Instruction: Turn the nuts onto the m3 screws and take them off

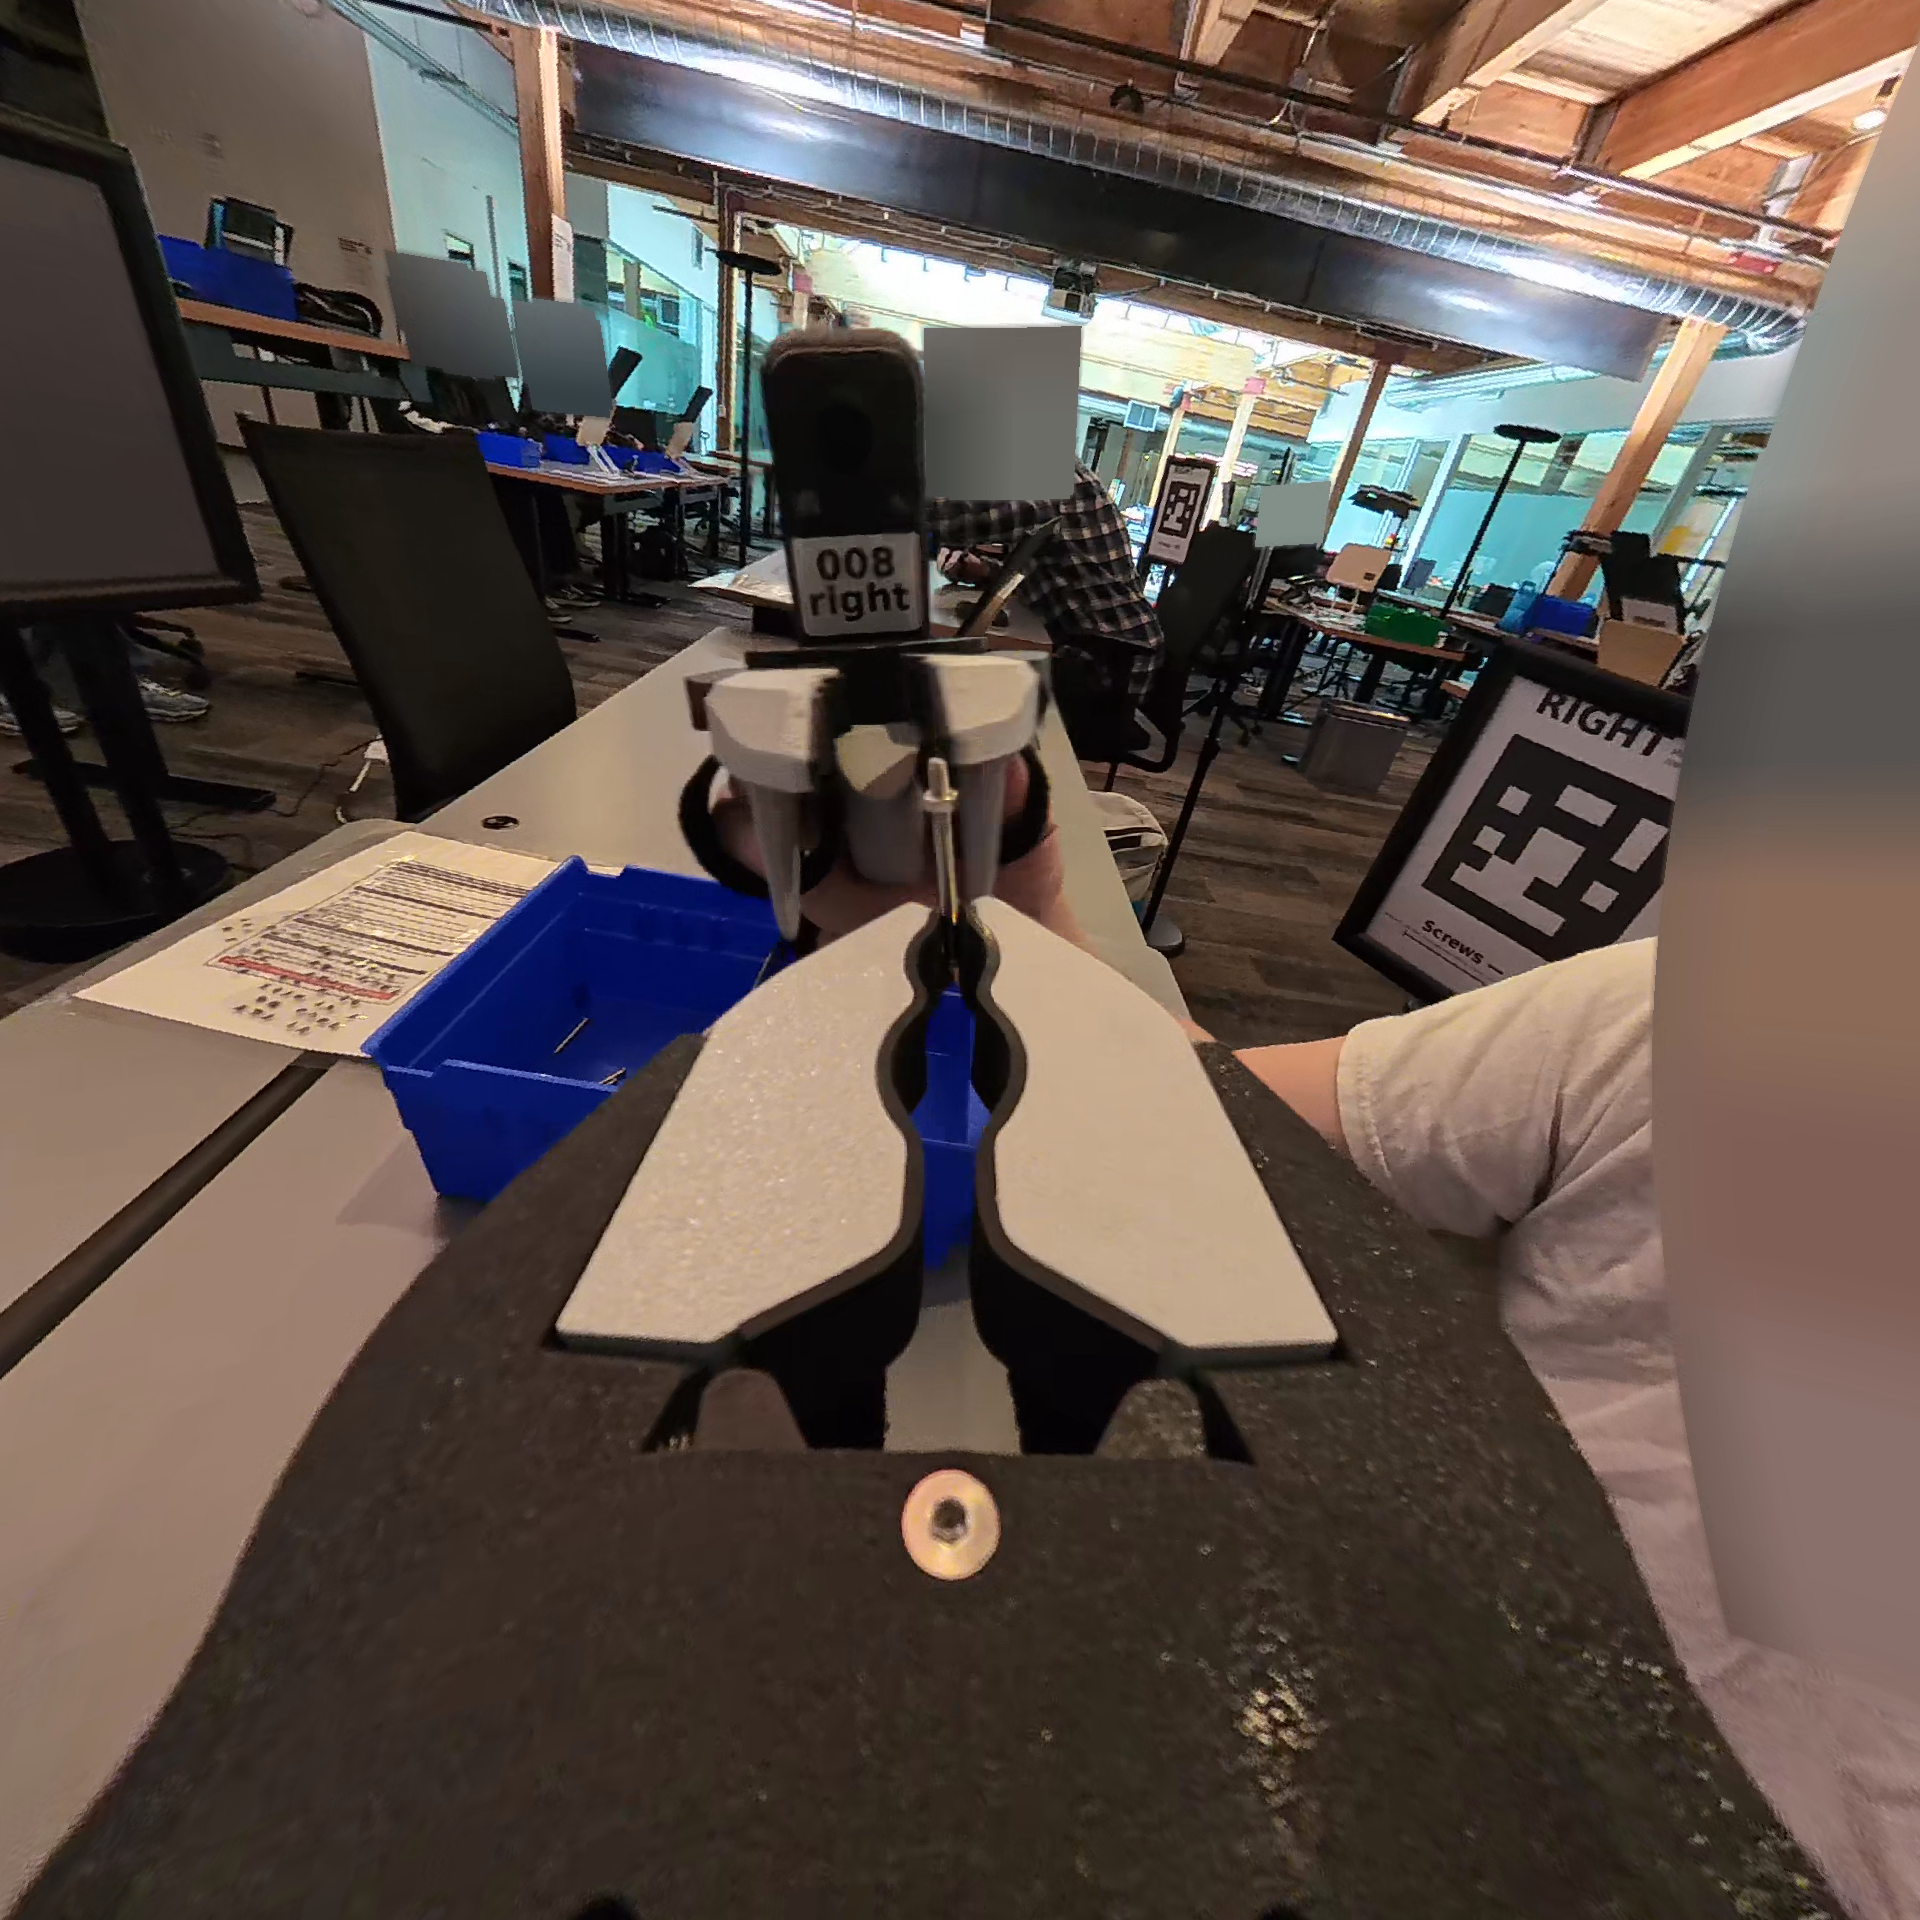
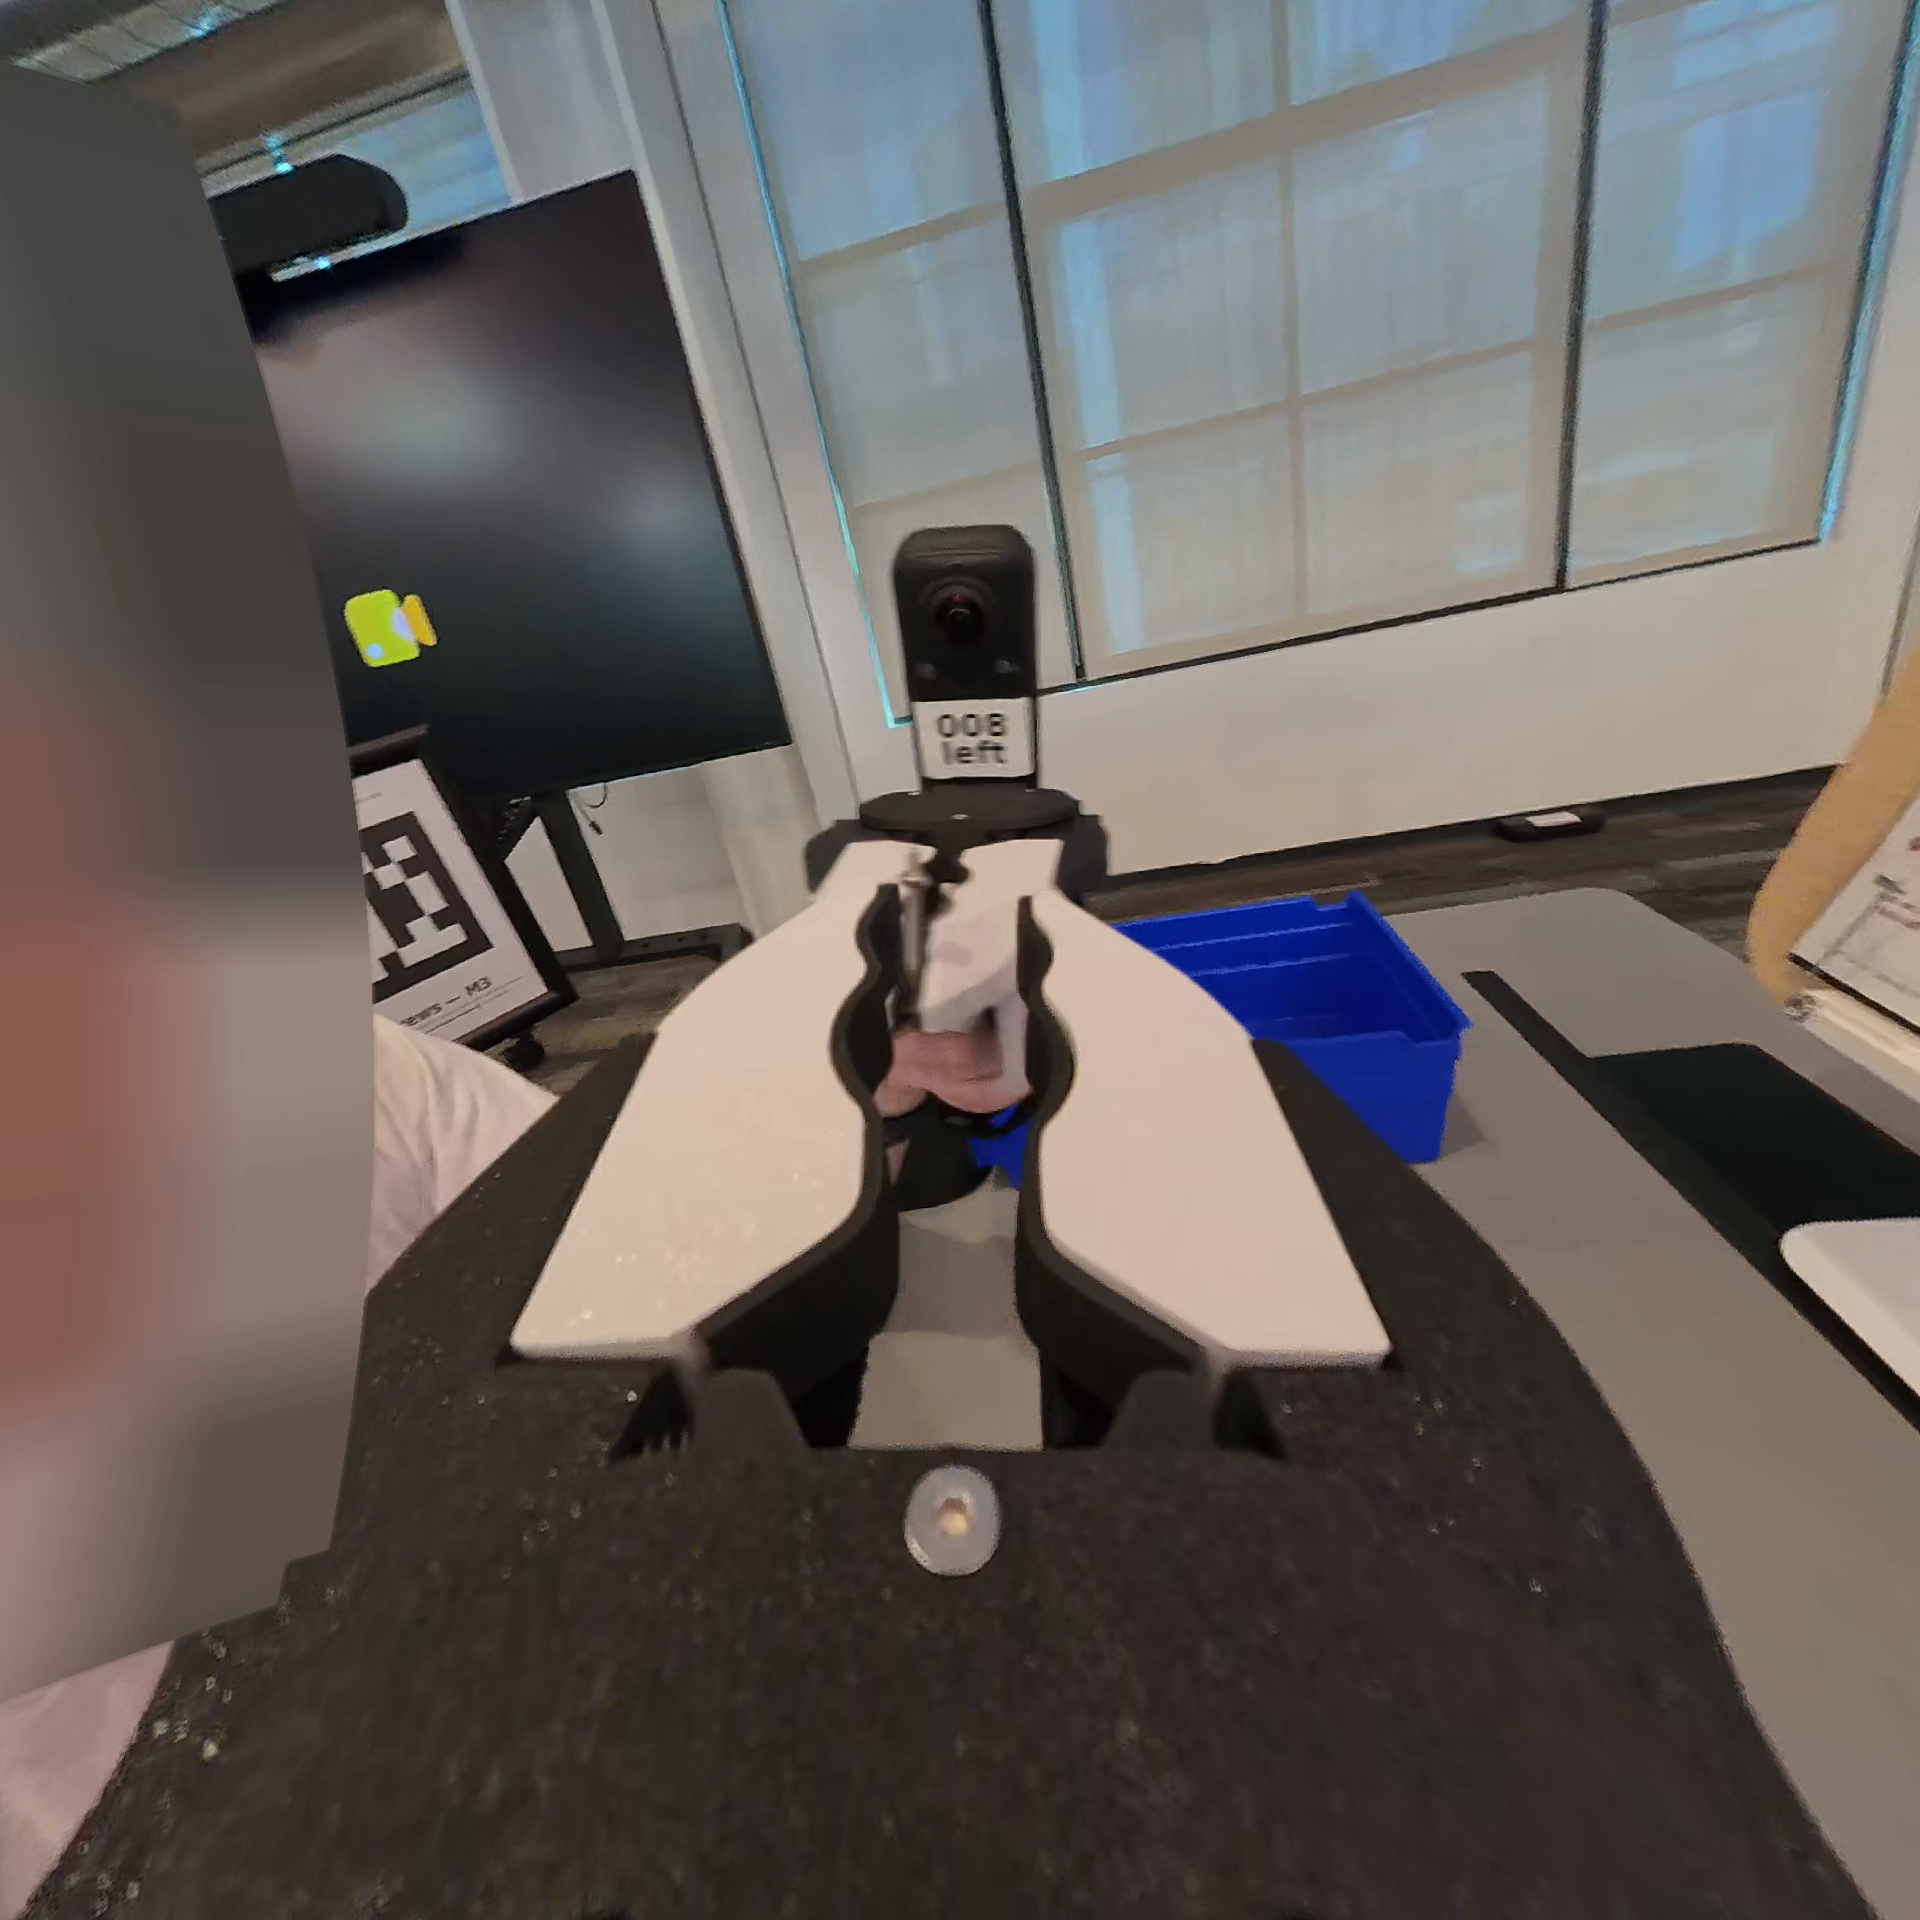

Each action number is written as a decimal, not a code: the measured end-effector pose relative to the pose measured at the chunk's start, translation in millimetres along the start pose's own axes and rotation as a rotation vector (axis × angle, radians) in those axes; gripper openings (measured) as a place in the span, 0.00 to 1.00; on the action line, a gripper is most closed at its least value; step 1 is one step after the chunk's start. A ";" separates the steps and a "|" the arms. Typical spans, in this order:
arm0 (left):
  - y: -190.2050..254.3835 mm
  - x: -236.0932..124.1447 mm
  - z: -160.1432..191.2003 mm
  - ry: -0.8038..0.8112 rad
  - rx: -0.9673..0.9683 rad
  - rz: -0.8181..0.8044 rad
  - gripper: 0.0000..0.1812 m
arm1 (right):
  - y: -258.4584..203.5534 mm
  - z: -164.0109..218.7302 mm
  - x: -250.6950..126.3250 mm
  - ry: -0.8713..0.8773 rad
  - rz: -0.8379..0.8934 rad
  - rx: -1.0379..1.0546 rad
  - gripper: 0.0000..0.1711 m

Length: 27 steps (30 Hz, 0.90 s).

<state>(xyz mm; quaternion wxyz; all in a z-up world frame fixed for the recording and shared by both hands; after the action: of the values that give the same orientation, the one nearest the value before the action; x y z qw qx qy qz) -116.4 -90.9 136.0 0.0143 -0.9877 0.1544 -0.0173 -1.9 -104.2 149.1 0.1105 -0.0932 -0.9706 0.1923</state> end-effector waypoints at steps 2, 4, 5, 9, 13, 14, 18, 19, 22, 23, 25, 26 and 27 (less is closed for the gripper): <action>0.6 2.2 1.1 -0.008 0.000 0.012 0.01 | -8.2 3.4 8.5 -0.022 -0.017 -0.028 0.15; 2.9 5.7 1.3 -0.004 -0.001 0.029 0.01 | -8.9 6.6 15.6 -0.028 0.023 -0.059 0.15; 4.6 6.8 0.9 -0.001 -0.003 0.043 0.01 | -7.1 7.4 16.2 -0.031 0.035 -0.061 0.15; 5.3 3.0 -1.6 0.021 -0.016 0.053 0.01 | 5.1 1.3 1.3 0.004 0.025 0.014 0.11; 1.9 2.8 0.8 0.003 -0.010 0.029 0.01 | -10.2 2.6 7.4 -0.021 -0.047 -0.021 0.15; 2.4 4.3 1.3 0.000 -0.010 0.035 0.01 | -13.3 4.9 12.0 -0.035 -0.045 -0.036 0.15; 5.5 7.9 0.5 0.009 -0.017 0.056 0.01 | -3.5 8.2 14.4 -0.041 0.016 -0.038 0.15; 4.1 6.6 0.2 0.013 -0.012 0.040 0.01 | -0.6 6.7 10.5 -0.034 -0.001 -0.009 0.14; 2.7 2.6 -0.8 0.020 -0.024 0.043 0.01 | 3.9 2.4 2.3 -0.006 -0.005 0.014 0.12; 1.6 2.4 -0.1 0.014 -0.017 0.031 0.01 | 1.3 2.7 3.8 -0.011 -0.013 0.007 0.13; 1.8 4.2 1.2 0.000 -0.008 0.030 0.01 | -5.6 5.6 11.2 -0.026 -0.027 -0.014 0.15; 2.8 5.5 1.2 0.002 -0.011 0.039 0.01 | -7.1 6.6 14.8 -0.022 -0.018 -0.025 0.16; 4.0 6.8 1.1 0.003 -0.010 0.047 0.01 | -6.5 7.0 16.9 -0.012 0.002 -0.032 0.15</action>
<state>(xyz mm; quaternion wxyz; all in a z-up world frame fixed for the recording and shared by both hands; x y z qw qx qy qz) -111.1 -96.7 135.0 0.0094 -0.9838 0.1779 -0.0175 -20.7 -108.9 148.3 0.1031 -0.0948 -0.9741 0.1774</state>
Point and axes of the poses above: each gripper's, where its closed fingertips meet, x out along the fingers, z out of its underside, y = z × x across the jaws, the point moved 6 cm from there along -x, back along the fingers, and after that the axes turned 12 degrees about x, right-handed, at the moved point
